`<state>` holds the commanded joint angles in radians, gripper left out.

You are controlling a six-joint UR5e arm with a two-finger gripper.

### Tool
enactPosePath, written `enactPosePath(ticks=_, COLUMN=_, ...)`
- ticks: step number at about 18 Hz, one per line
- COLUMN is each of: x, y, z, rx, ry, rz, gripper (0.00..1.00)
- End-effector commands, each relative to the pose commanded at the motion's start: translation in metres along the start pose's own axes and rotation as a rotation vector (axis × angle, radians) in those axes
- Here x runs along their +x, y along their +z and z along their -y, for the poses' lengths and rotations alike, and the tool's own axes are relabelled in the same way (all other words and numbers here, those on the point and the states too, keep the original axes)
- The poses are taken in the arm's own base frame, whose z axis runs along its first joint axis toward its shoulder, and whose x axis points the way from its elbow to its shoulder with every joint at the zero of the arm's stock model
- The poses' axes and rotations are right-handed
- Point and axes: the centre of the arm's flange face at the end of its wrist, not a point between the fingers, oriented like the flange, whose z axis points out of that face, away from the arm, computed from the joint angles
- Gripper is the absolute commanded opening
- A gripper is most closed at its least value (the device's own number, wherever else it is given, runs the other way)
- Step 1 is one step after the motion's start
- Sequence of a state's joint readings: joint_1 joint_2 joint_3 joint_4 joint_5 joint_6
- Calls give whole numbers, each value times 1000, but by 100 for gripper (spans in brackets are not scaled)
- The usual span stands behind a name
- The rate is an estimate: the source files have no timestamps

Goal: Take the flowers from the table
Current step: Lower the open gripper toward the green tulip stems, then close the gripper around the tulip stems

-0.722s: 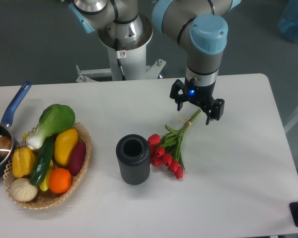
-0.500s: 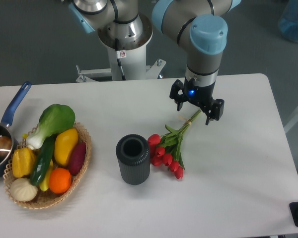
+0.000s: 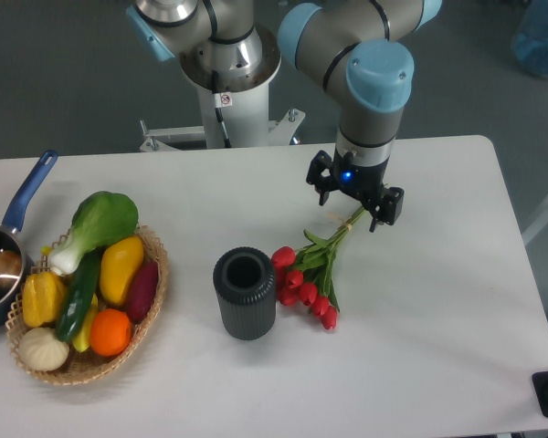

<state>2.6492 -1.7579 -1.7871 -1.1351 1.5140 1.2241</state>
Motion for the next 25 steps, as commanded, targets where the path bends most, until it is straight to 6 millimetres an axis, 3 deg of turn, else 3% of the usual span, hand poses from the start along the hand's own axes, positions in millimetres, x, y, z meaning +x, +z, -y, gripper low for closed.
enactPosePath(ticks=4, x=-4, y=39, z=-2, rx=-17, ry=98, rz=-73, gripper=100)
enactPosePath(ticks=12, x=-22, y=68, z=-18, rx=149, ry=130, rz=-148, gripper=100)
enactPosePath(ticks=15, x=-27, y=73, z=-26, rx=148, ry=109, rz=-155, gripper=100)
enactPosePath(ticks=18, x=-30, y=92, z=-26, rx=141, ry=98, rz=-183, gripper=100)
enactPosePath(ticks=25, x=-30, y=96, z=-29, rx=140, ry=95, rz=-183, gripper=100)
